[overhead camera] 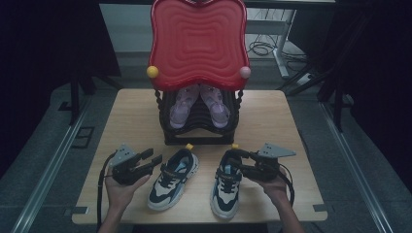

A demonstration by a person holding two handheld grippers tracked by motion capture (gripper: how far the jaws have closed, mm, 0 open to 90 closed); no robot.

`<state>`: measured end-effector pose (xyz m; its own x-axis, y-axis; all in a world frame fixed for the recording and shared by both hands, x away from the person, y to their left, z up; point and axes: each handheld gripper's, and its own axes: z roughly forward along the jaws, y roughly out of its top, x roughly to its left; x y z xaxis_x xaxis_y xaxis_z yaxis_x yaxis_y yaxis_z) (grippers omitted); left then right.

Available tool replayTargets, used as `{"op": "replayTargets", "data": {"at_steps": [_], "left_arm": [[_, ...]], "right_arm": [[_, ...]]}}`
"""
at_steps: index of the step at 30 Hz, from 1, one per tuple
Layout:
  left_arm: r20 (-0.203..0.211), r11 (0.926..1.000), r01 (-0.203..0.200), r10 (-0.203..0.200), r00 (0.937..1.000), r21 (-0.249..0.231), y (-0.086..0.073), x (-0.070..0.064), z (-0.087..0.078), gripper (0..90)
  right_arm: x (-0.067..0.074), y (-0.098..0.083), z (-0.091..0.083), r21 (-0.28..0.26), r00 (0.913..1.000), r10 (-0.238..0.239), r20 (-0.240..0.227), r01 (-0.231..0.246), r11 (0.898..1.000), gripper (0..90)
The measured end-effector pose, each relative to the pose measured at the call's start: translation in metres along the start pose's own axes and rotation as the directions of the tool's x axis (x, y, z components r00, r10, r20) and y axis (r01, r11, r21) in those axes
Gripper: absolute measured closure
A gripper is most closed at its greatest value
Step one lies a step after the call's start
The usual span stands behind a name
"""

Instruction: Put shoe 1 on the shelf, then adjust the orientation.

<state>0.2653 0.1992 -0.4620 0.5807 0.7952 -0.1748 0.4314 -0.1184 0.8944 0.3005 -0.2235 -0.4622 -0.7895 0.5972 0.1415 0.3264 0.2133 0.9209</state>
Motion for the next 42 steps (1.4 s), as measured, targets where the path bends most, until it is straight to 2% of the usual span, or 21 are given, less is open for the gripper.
{"op": "replayTargets", "data": {"at_steps": [6, 11, 15, 18, 21, 25, 30, 32, 34, 37, 42], "left_arm": [[0.002, 0.9997, 0.007, -0.007, 1.0, 0.023, -0.005, 0.002, -0.005, 52.5], [0.03, 0.9992, 0.001, -0.002, 0.9995, 0.041, -0.004, 0.0, -0.008, 51.2], [0.061, 0.9981, -0.008, 0.004, 0.9981, 0.062, -0.005, -0.003, -0.006, 51.1], [0.064, 0.998, -0.007, 0.003, 0.998, 0.063, -0.006, -0.006, -0.005, 51.5], [0.067, 0.998, -0.007, 0.003, 0.9978, 0.062, -0.006, -0.008, -0.007, 55.8], [0.104, 0.9971, 0.0, -0.008, 0.9945, 0.076, -0.006, -0.01, -0.01, 65.2], [0.145, 0.9942, -0.027, 0.012, 0.9893, 0.104, -0.006, -0.019, -0.008, 77.4], [0.165, 0.9927, -0.036, 0.016, 0.9862, 0.115, -0.006, -0.023, -0.006, 78.8], [0.164, 0.9919, -0.043, 0.023, 0.9862, 0.119, -0.007, -0.027, -0.003, 81.7], [0.158, 0.9911, -0.023, 0.002, 0.9874, 0.131, -0.01, -0.03, 0.001, 85.4], [0.174, 0.981, -0.026, -0.008, 0.9848, 0.192, -0.016, -0.036, 0.012, 88.5]], "right_arm": [[-0.003, -0.003, -0.006, -0.011, 0.9999, 0.016, 0.004, -0.016, 1.0, 49.5], [-0.007, -0.002, -0.011, -0.027, 0.9996, 0.019, 0.019, -0.018, 0.999, 49.5], [-0.009, -0.005, -0.012, -0.018, 0.9992, 0.025, 0.031, -0.025, 1.0, 49.4], [-0.01, -0.008, -0.011, 0.0, 0.999, 0.026, 0.036, -0.026, 1.0, 48.9], [-0.01, -0.008, -0.012, -0.005, 0.9989, 0.025, 0.039, -0.025, 1.0, 48.8], [-0.01, -0.008, -0.015, -0.014, 0.9986, 0.031, 0.043, -0.03, 0.999, 48.6], [-0.012, -0.008, -0.02, -0.025, 0.998, 0.038, 0.051, -0.037, 0.999, 48.3], [-0.013, -0.009, -0.02, -0.026, 0.9978, 0.039, 0.054, -0.038, 0.999, 48.3], [-0.014, -0.009, -0.022, -0.027, 0.9974, 0.042, 0.059, -0.04, 0.999, 48.2], [-0.015, -0.01, -0.022, -0.029, 0.9969, 0.051, 0.06, -0.049, 0.998, 48.2], [-0.015, -0.011, -0.02, -0.021, 0.9972, 0.046, 0.06, -0.045, 0.999, 48.0]]}}
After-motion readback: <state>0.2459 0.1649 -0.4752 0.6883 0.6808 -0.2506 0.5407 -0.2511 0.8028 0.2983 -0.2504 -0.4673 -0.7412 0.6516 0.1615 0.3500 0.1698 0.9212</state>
